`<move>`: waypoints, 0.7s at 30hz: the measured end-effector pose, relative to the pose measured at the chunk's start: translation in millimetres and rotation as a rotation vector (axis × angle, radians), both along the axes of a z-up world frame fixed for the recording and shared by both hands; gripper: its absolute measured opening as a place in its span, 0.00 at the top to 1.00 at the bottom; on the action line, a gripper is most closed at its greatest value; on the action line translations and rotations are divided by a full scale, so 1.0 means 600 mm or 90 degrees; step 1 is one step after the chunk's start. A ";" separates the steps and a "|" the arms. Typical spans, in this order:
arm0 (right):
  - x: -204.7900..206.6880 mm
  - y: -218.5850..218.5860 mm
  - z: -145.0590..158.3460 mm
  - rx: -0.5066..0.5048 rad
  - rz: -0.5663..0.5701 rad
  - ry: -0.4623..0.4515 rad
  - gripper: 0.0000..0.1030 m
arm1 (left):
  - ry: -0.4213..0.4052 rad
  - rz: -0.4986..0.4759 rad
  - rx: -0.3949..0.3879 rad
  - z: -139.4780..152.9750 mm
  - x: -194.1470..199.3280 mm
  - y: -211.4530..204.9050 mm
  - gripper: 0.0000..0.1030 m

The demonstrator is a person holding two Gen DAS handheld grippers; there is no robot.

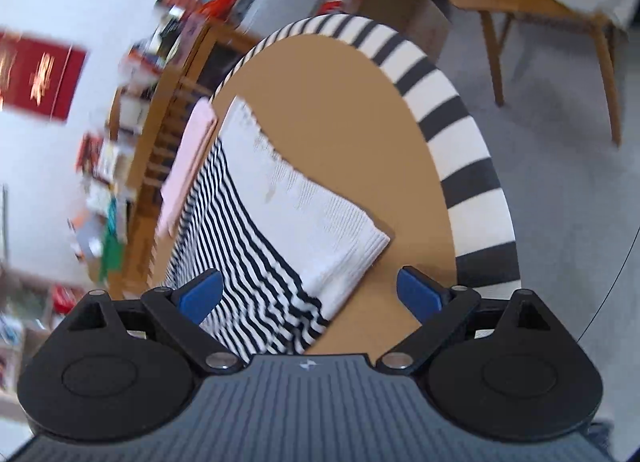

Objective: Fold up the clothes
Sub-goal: 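Move both grippers to the white hem and close them on it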

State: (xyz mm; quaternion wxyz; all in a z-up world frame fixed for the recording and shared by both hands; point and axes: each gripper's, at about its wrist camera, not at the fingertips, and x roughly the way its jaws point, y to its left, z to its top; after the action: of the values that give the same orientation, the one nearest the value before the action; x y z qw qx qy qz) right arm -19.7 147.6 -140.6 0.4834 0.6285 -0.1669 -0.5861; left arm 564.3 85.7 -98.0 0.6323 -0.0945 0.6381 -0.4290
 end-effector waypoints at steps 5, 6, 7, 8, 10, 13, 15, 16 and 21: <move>-0.014 -0.003 -0.022 -0.001 -0.046 -0.067 0.11 | -0.021 0.009 -0.008 -0.002 -0.002 -0.009 0.12; -0.013 -0.007 -0.024 -0.001 -0.045 -0.062 0.15 | -0.018 0.011 -0.008 -0.002 -0.001 -0.011 0.10; -0.011 -0.011 -0.025 -0.001 -0.043 -0.054 0.19 | -0.011 0.016 -0.008 -0.003 0.001 -0.011 0.10; -0.009 -0.014 -0.026 -0.001 -0.043 -0.048 0.19 | -0.004 0.020 -0.008 -0.003 0.003 -0.012 0.09; -0.006 -0.020 -0.024 0.001 -0.043 -0.042 0.20 | 0.008 0.027 -0.007 -0.005 0.006 -0.012 0.08; -0.003 -0.027 -0.022 0.007 -0.038 -0.035 0.19 | 0.024 0.041 -0.010 -0.009 0.011 -0.011 0.06; -0.003 -0.030 -0.019 0.011 -0.033 -0.029 0.19 | 0.025 0.042 -0.012 -0.010 0.011 -0.011 0.05; -0.003 -0.031 -0.018 0.011 -0.032 -0.027 0.19 | 0.024 0.043 -0.014 -0.010 0.010 -0.011 0.05; -0.005 -0.031 -0.019 0.004 -0.036 -0.037 0.19 | 0.012 0.041 -0.029 -0.012 0.008 -0.015 0.05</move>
State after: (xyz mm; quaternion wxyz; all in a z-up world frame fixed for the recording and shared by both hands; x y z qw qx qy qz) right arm -22.5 128.8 -151.8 0.4600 0.6415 -0.1966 -0.5816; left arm 568.9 76.6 -105.3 0.6373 -0.1335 0.6309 -0.4219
